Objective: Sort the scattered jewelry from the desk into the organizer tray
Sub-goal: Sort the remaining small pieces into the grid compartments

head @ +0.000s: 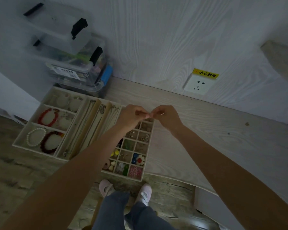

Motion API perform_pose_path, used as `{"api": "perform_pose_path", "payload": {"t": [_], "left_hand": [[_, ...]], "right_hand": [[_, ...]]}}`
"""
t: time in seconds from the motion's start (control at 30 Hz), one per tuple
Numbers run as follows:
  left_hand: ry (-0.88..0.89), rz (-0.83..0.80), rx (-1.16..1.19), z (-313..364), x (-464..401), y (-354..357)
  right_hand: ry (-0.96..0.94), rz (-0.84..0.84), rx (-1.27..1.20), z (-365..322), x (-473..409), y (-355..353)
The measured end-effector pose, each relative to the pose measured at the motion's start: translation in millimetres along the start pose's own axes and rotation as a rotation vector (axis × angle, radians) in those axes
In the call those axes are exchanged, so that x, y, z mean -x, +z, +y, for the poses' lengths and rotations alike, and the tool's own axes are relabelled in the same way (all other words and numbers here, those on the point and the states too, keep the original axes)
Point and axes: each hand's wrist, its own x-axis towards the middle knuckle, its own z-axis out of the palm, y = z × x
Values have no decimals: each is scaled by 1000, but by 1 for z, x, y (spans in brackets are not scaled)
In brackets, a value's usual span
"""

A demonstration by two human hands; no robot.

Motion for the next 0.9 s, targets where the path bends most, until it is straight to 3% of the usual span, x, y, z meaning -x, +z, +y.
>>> {"api": "perform_pose_path", "payload": {"t": [0.13, 0.33, 0.5, 0.7, 0.83, 0.9], "left_hand": [[-6, 27, -30, 0, -18, -1], [-254, 35, 25, 4, -27, 8], [-222, -16, 50, 8, -26, 3], [-208, 1, 43, 8, -23, 2], [-188, 48, 34, 6, -22, 5], [-170, 63, 21, 3, -21, 6]], "right_hand": [[26, -61, 89, -4, -14, -3], [7, -51, 184, -3, -19, -4], [-13, -11, 210, 2, -20, 0], [68, -20, -118, 5, -17, 6], [119, -18, -507, 5, -15, 5], [119, -30, -560, 4, -12, 6]]}}
